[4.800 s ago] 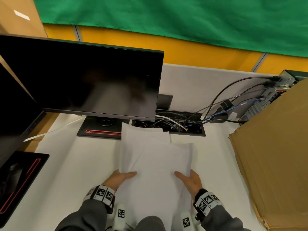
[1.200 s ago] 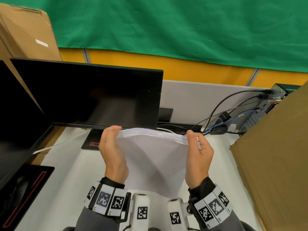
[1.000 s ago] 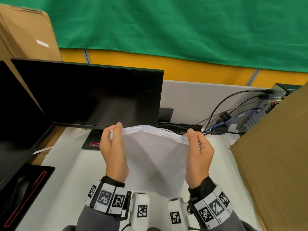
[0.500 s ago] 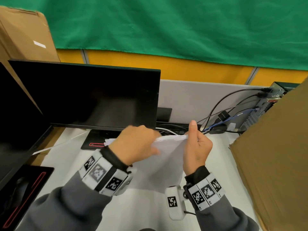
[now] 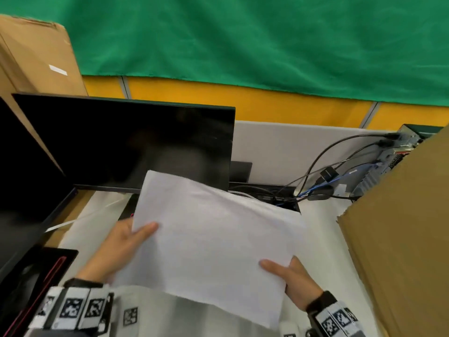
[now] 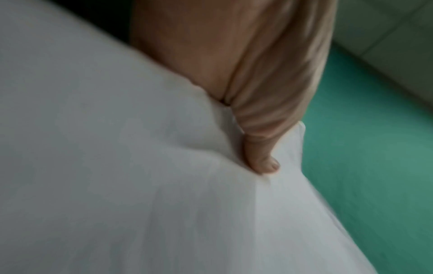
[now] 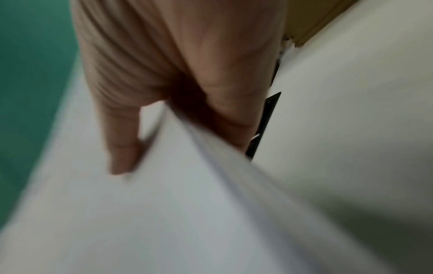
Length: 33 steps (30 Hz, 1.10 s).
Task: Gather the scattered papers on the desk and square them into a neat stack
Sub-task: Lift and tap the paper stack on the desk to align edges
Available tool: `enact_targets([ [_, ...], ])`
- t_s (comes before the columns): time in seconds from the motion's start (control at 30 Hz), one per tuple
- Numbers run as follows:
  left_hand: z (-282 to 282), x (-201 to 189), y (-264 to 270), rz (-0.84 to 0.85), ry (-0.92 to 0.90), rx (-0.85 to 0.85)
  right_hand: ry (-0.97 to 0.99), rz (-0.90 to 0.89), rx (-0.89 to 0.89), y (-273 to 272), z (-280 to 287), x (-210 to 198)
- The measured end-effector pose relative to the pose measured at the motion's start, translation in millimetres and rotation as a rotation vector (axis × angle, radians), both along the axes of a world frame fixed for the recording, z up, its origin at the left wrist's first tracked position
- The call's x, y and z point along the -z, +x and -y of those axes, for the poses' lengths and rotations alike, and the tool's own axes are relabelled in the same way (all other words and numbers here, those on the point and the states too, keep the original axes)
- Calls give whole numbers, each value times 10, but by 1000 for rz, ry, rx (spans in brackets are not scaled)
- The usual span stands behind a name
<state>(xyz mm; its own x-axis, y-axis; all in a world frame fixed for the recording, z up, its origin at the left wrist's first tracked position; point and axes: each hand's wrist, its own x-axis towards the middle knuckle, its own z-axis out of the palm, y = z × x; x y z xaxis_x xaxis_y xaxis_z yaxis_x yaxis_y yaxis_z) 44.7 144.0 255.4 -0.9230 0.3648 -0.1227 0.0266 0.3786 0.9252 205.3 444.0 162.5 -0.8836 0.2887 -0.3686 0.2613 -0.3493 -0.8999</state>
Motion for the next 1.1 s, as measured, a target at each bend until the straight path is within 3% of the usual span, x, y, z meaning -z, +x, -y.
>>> enact_targets([
  [0.17,-68,206,104,-30,211,-139,379,-160,145,-109,-32,-542],
  [0.3,-14,168,26,-105,394,-132,448,-346,190,-41,-53,-795],
  [0.53,-75,1112,23,199,325,-202,338,-25,185,38,144,166],
  [0.63,-124,988,-21,151,313,-219,338,-39,235,-25,146,18],
  [0.8,-16,542,-84,-24,405,-128,410,-302,229,25,-32,-545],
  [0.87,13,649,-83,18,389,-113,431,-275,190,59,-67,-470],
  [0.97,-11,1039,-48,139,310,-112,387,-82,116,116,-50,-42],
  [1.1,-46,1206,-18,183,292,-174,352,-2,156,101,-77,149],
])
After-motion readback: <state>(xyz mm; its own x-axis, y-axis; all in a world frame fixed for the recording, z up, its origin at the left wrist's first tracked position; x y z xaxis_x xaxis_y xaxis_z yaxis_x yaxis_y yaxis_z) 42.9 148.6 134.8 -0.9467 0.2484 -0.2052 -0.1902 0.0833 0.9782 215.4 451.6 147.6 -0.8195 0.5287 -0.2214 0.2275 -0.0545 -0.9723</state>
